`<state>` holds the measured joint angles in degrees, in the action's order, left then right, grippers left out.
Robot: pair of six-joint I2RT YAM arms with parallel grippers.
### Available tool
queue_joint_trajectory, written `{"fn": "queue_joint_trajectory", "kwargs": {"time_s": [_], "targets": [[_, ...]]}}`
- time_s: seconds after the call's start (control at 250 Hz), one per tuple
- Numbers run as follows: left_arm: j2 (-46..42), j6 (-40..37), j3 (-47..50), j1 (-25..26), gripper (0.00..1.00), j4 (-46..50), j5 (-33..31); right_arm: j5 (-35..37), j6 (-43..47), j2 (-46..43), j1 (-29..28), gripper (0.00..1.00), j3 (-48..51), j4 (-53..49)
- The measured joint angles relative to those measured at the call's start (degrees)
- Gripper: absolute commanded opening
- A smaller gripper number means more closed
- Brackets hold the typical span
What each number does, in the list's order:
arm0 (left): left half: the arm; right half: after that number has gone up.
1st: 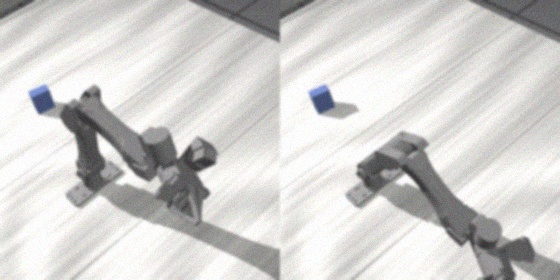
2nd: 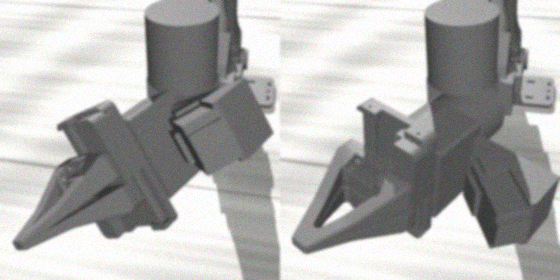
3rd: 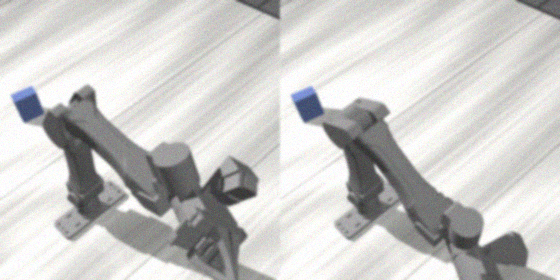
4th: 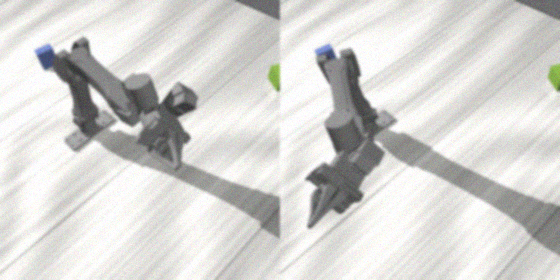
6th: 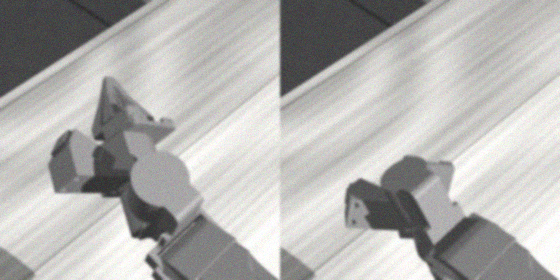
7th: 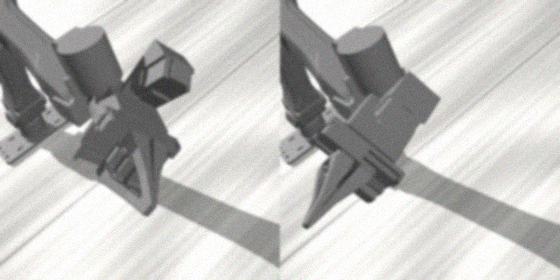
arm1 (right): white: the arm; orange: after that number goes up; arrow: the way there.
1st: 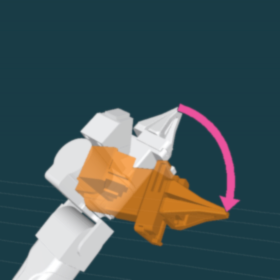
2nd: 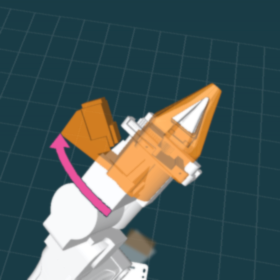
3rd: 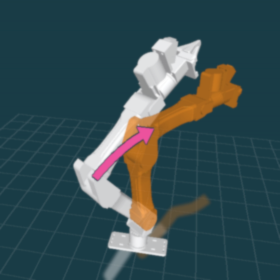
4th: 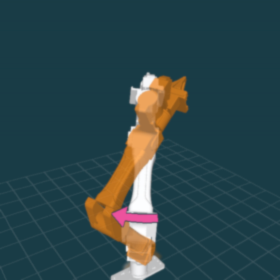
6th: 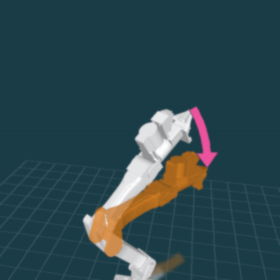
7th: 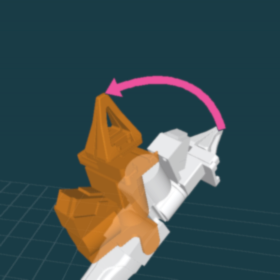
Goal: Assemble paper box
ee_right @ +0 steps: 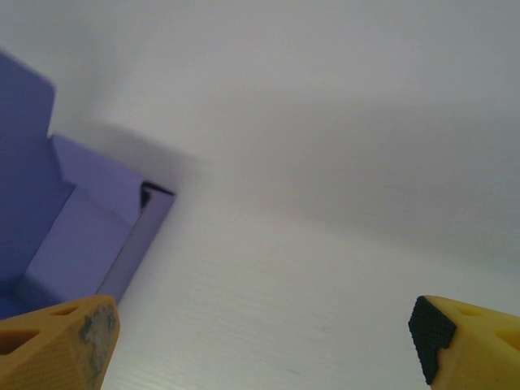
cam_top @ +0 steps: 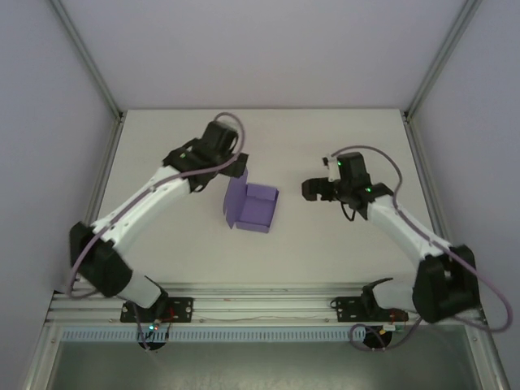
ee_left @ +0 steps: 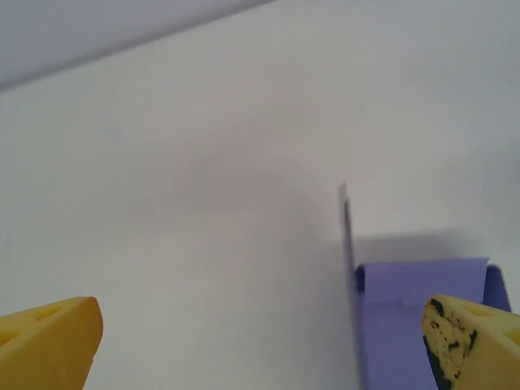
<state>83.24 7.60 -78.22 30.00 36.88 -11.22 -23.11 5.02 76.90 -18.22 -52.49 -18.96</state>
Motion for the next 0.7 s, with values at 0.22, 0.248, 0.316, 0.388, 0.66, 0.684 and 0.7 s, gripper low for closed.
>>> {"fn": "queue_joint_trajectory", "kwargs": {"time_s": [0.22,0.248,0.316,0.388,0.66,0.684,0.7], "targets": [[-11.5,9.6,17.7,-7.2,1.00,-0.8,1.5,-5.3,19.3,26.1,-5.4,0.75,-23.3,-7.7],[-12.4,10.3,19.1,-8.2,1.00,-0.9,1.6,-5.6,21.2,28.9,-5.9,0.73,-26.1,-8.9],[-14.7,11.7,22.2,-9.8,1.00,-1.8,2.2,-6.8,25.6,35.4,-7.3,0.72,-32.7,-12.4],[-16.2,12.7,24.4,-11.1,1.00,-2.6,3.4,-7.5,29.9,40.1,-8.5,0.71,-37.4,-16.3],[-16.5,14.5,28.2,-13.3,1.00,-6.8,7.6,-9.6,39.3,49.4,-10.3,0.65,-50.4,-27.1],[-16.5,14.5,28.5,-13.3,1.00,-7.1,7.9,-10.0,40.0,49.7,-10.3,0.65,-50.9,-27.7],[-16.5,14.5,28.6,-13.3,1.00,-7.3,7.9,-10.3,40.4,49.8,-10.3,0.65,-51.1,-28.2]]}}
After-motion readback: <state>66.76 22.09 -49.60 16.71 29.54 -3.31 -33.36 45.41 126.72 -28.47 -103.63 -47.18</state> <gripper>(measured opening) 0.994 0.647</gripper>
